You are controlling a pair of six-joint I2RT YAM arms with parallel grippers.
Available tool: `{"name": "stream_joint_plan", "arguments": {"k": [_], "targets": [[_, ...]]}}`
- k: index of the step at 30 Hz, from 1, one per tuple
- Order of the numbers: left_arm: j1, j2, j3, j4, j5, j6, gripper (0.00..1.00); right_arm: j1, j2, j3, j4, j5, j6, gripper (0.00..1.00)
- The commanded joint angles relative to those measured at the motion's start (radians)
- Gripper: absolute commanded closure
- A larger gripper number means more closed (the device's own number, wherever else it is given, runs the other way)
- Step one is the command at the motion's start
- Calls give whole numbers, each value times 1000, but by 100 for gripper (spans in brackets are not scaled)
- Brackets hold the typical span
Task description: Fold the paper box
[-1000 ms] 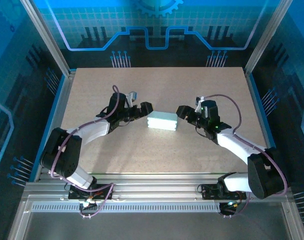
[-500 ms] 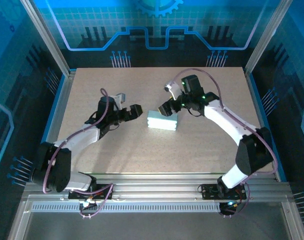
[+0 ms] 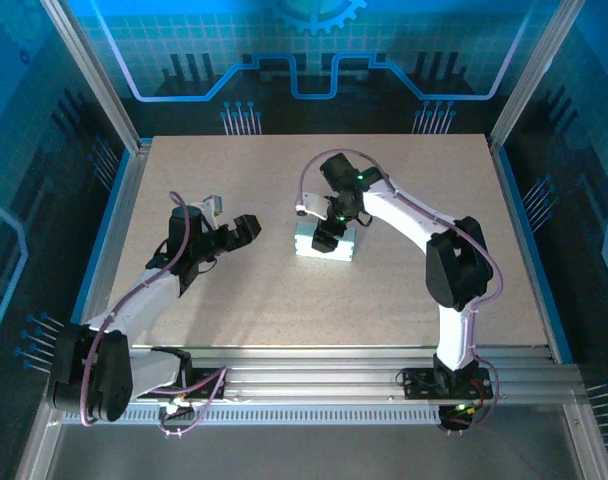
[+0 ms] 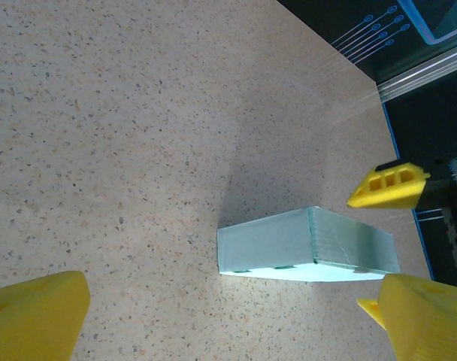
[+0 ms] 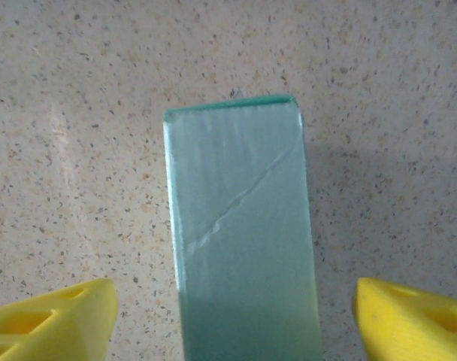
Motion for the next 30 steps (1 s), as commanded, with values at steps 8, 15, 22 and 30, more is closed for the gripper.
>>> {"name": "stream_joint_plan", "arguments": {"k": [8, 15, 22, 30], "targets": [[14, 26, -4, -2, 24, 3, 1, 3, -40, 0, -57, 91, -22, 45], [14, 26, -7, 4, 24, 4, 1, 3, -108, -54, 14, 185, 50, 61], [14, 28, -10, 8, 24, 7, 1, -11, -122, -73, 103, 535, 172, 61], [14, 41, -12, 28, 27, 7, 1, 21, 11, -36, 149, 1001, 405, 60]]}}
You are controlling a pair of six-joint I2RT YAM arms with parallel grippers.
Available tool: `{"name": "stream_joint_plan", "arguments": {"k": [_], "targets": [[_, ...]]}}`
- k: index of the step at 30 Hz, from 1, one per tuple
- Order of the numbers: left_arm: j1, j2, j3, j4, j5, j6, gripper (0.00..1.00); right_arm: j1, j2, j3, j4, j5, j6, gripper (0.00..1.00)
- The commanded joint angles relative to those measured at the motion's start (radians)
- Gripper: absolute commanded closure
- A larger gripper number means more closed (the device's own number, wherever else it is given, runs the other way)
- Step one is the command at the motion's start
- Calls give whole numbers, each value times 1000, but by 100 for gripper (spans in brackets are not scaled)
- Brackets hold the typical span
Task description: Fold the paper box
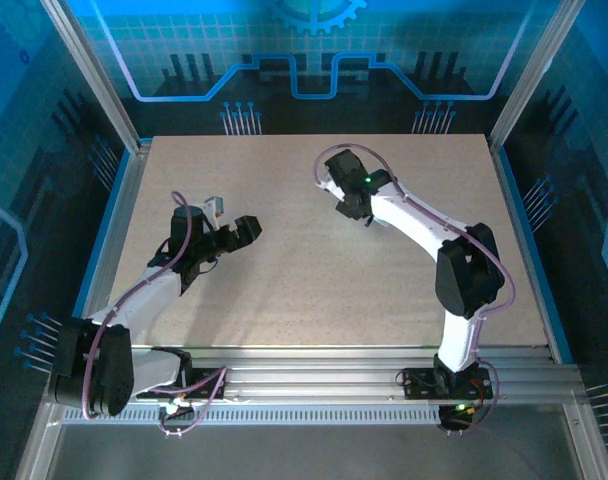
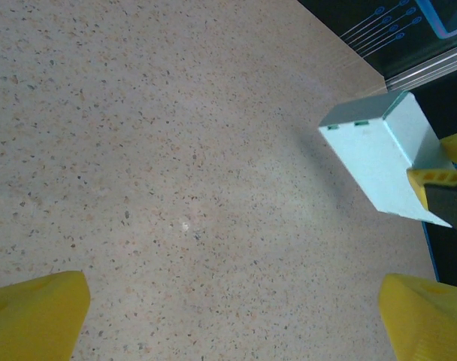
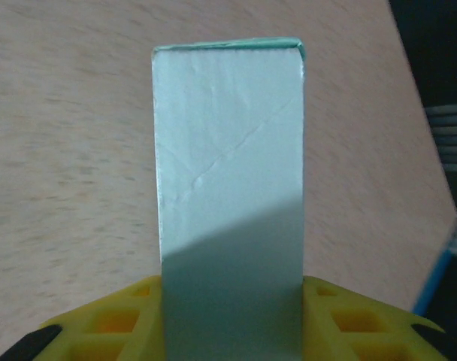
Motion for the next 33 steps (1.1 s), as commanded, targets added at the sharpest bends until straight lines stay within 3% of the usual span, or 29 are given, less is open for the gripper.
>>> {"name": "stream_joint_plan", "arguments": {"k": [1, 8, 11, 13, 16, 19, 23, 28, 33], "targets": [[13, 11, -12, 25, 24, 7, 1, 33, 111, 50, -29, 225, 149, 59], [13, -7, -3, -4, 20, 24, 1, 93, 256, 153, -86, 241, 235, 53], [13, -21, -5, -16, 9, 34, 1, 114, 244, 173, -97, 180, 244, 33], [13, -25, -6, -15, 1, 39, 1, 119, 204, 168, -96, 73, 255, 14], [15, -26, -6, -12, -9, 51, 1, 108, 105, 110, -48, -126, 272, 4], [23, -43, -5, -18, -33, 84, 1, 68, -19, -31, 77, -277, 291, 2], [38, -133, -38, -32, -187, 184, 1, -31, -219, -290, 305, -408, 348, 0], [53, -269, -127, 9, -479, 362, 1, -164, -476, -642, 589, -403, 411, 0], [101, -278, -290, 264, -552, 497, 1, -329, -654, -915, 783, -427, 462, 0]]}}
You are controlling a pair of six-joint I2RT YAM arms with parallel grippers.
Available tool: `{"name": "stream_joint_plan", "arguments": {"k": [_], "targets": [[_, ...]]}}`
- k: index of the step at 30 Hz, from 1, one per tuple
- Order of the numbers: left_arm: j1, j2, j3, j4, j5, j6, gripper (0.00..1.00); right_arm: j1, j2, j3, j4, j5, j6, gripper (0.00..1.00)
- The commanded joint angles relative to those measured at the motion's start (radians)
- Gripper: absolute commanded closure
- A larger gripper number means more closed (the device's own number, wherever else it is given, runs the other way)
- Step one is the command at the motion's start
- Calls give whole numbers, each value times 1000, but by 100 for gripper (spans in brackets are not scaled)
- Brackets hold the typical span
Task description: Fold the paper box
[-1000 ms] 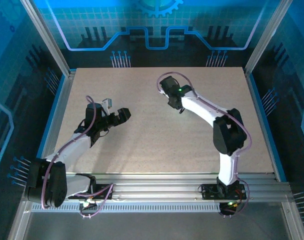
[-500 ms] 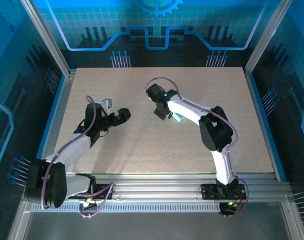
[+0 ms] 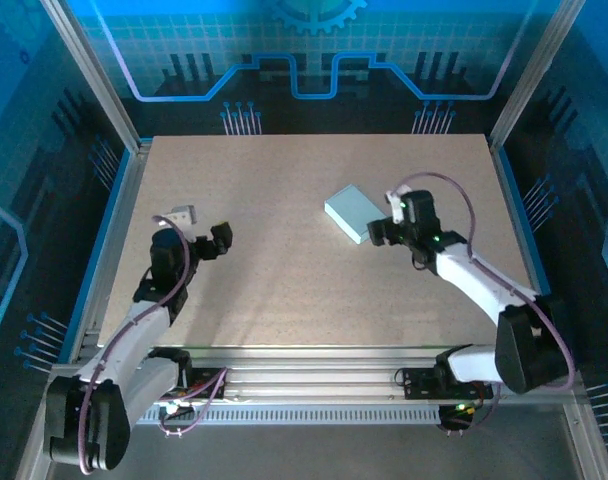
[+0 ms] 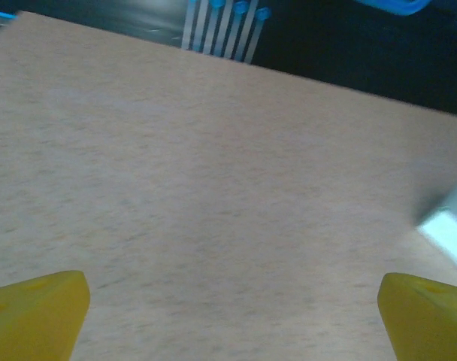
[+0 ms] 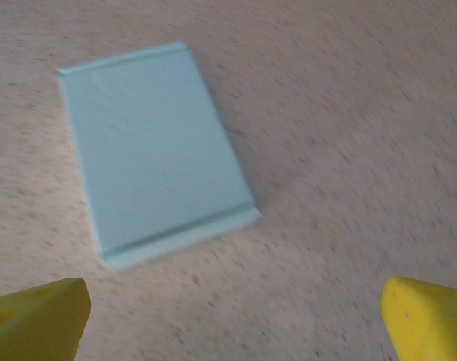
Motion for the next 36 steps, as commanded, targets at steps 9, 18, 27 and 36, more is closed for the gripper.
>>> {"name": "stream_joint_plan", "arguments": {"k": [9, 18, 27, 36], "targets": [[137, 355, -98, 542, 103, 178, 1, -215, -203, -405, 577, -48, 85, 0], [138, 549, -51, 701, 183, 122, 1, -246, 1, -446, 883, -78, 24, 0], [54, 627, 6, 657, 24, 183, 1, -244, 189, -361, 882, -168, -13, 0], [32, 630, 1, 668, -7, 194, 1, -213, 202, -330, 847, -133, -41, 0]]}}
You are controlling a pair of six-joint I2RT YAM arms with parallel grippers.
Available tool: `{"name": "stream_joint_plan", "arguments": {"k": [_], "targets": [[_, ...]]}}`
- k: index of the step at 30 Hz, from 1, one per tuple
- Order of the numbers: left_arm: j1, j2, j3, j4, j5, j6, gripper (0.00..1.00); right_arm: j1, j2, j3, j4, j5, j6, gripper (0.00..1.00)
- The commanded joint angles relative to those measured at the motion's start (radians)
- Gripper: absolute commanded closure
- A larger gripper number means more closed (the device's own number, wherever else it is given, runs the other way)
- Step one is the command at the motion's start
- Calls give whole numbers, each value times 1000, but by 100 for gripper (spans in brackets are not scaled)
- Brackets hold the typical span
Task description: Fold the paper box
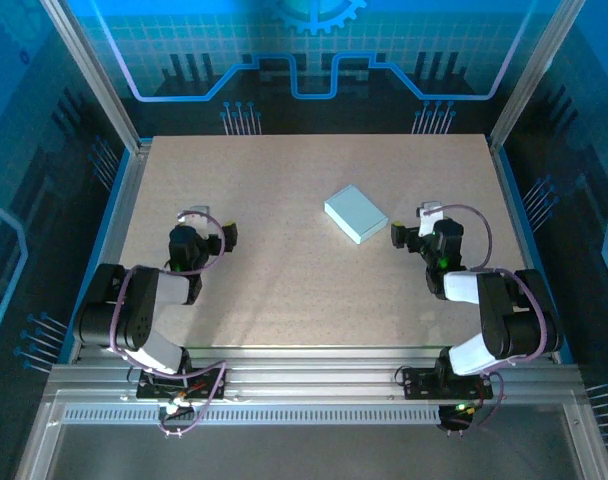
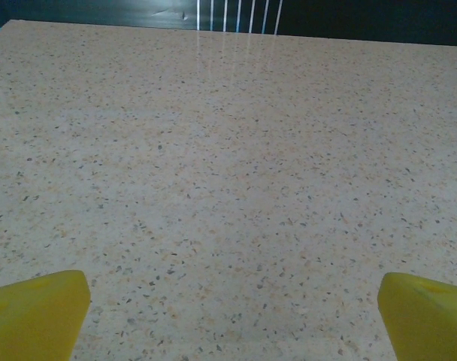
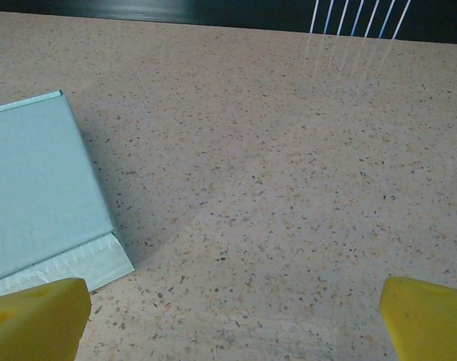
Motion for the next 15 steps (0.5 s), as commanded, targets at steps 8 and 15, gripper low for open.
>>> {"name": "stream_joint_plan", "arguments": {"k": [8, 15], "targets": [[-2, 1, 14, 10, -25, 20, 1, 7, 5, 11, -3, 4, -18, 0], [10, 1, 17, 2, -2, 12, 1, 8, 5, 11, -3, 5, -18, 0]]}}
